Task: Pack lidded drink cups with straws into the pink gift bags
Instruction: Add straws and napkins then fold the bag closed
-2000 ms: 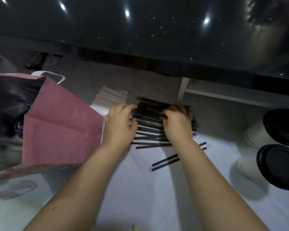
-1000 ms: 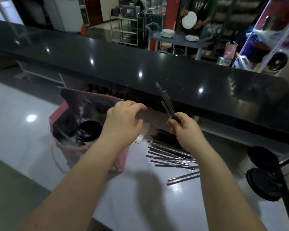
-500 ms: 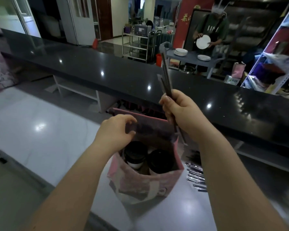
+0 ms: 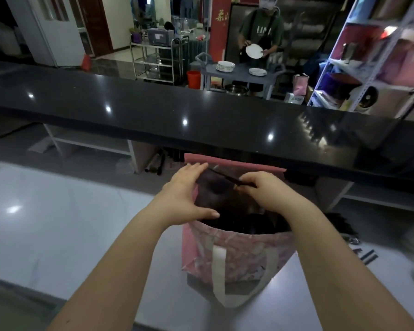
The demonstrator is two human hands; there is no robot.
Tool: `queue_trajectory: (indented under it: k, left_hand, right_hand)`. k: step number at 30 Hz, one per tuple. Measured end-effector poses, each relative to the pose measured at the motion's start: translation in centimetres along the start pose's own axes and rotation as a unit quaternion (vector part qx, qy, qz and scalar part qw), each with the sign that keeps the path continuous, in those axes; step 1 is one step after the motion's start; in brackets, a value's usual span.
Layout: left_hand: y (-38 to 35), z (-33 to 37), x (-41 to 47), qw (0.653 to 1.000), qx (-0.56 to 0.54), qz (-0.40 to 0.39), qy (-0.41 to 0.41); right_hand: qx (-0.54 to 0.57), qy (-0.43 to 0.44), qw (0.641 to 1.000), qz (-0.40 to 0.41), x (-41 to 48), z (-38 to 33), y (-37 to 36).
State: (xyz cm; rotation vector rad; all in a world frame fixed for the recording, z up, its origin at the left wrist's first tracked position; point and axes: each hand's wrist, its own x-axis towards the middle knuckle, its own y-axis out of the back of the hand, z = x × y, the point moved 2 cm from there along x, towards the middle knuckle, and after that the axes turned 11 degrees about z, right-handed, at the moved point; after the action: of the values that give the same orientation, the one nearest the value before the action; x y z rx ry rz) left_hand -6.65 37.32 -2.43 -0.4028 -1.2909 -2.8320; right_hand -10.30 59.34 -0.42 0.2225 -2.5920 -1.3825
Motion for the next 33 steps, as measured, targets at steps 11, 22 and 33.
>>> queue_trajectory:
  k: [11,22,33]
  left_hand:
    - [-0.8,-1.1,-1.5,0.974,-0.188,0.114,-0.056]
    - [-3.3,-3.8,-6.2,0.931,-0.243,0.263,-0.062]
    - [-4.7,-2.8,-7.2,0.950,-0.216,0.224,-0.015]
  right_hand:
    - [0.156,-0.003,0.970,0.188,-4.7,1.0,3.0]
    - [0.435,-0.050,0.895,0.089,-10.4,9.0,0.4]
    - [0.357,-0.051,0.919,0.159,-8.5,6.9,2.5]
